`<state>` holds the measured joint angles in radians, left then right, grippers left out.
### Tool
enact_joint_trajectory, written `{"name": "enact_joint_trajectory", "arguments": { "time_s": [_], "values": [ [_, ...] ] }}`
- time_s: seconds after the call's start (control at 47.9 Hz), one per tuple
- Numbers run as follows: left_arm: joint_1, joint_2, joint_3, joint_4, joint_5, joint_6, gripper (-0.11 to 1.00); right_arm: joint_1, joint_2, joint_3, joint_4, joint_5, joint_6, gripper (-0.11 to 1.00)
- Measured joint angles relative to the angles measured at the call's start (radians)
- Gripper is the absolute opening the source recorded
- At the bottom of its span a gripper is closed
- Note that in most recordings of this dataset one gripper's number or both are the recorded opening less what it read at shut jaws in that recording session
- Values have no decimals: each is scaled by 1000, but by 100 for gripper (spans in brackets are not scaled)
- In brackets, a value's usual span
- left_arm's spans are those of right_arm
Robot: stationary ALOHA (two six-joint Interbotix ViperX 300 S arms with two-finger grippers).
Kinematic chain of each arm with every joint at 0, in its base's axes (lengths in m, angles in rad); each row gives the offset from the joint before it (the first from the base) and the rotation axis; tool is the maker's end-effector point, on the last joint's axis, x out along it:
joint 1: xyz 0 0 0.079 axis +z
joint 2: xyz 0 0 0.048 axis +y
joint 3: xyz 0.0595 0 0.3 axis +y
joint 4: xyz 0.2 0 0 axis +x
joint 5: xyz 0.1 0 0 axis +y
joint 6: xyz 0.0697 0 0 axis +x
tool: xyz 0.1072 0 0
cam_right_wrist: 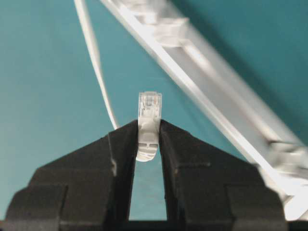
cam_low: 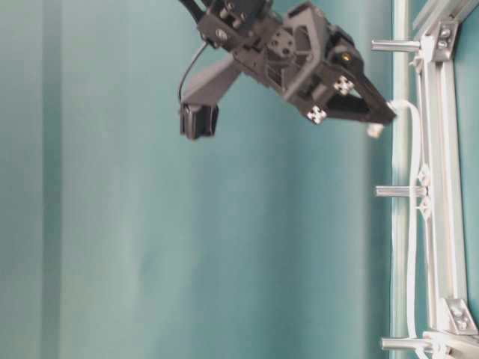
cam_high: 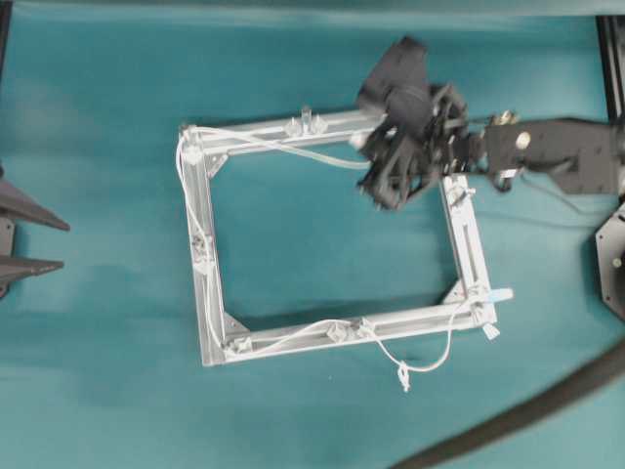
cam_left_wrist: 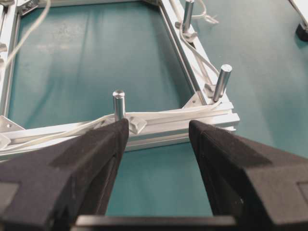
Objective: Move the cable alternately left and right between 8 pins so it hooks onto each one.
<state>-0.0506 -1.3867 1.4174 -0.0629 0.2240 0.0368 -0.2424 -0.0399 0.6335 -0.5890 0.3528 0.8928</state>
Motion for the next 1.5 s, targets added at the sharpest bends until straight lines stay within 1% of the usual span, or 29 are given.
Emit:
{"name": "enact_joint_trajectory", "arguments": {
  "time_s": [0.104, 0.167, 0.313, 0.501, 0.563, 0.668, 0.793, 0.939, 1.085, 1.168, 1.252, 1.335, 1.419, 1.502],
  "values": [
    [0, 0, 0, -2, 0, 0, 65, -17, -11, 3, -37, 2, -6, 16],
    [0, 0, 0, 0, 0, 0, 65, -23, -14, 3, -67, 3, -15, 16],
    [0, 0, 0, -2, 0, 0, 65, -34, -38, 8, -166, 8, -55, 16],
    [0, 0, 0, 0, -2, 0, 65, -35, -86, 35, -275, 6, -63, 16],
    [0, 0, 0, -2, 0, 0, 65, -35, -103, 48, -302, 5, -63, 16],
    [0, -2, 0, 0, 0, 0, 65, -35, -143, 77, -327, -12, -64, 16],
    [0, 0, 0, 0, -2, 0, 65, -38, -196, 118, -333, -83, -64, 16],
    [0, 0, 0, 0, -2, 0, 65, -60, -215, 169, -334, -156, -64, 16],
    [0, 0, 0, 0, 0, 0, 65, -86, -219, 190, -339, -167, -64, 16],
    [0, 0, 0, 0, -2, 0, 65, -97, -219, 192, -354, -164, -64, 16],
    [0, 0, 0, 0, -2, 0, 65, -107, -219, 192, -379, -161, -64, 16],
    [0, 0, 0, 0, 0, 0, 65, -118, -221, 192, -414, -153, -63, 16],
    [0, 0, 0, 0, 0, 0, 65, -123, -221, 195, -462, -146, -67, 16],
    [0, 0, 0, -2, -2, 0, 65, -126, -219, 199, -525, -137, -67, 16]
  ]
}}
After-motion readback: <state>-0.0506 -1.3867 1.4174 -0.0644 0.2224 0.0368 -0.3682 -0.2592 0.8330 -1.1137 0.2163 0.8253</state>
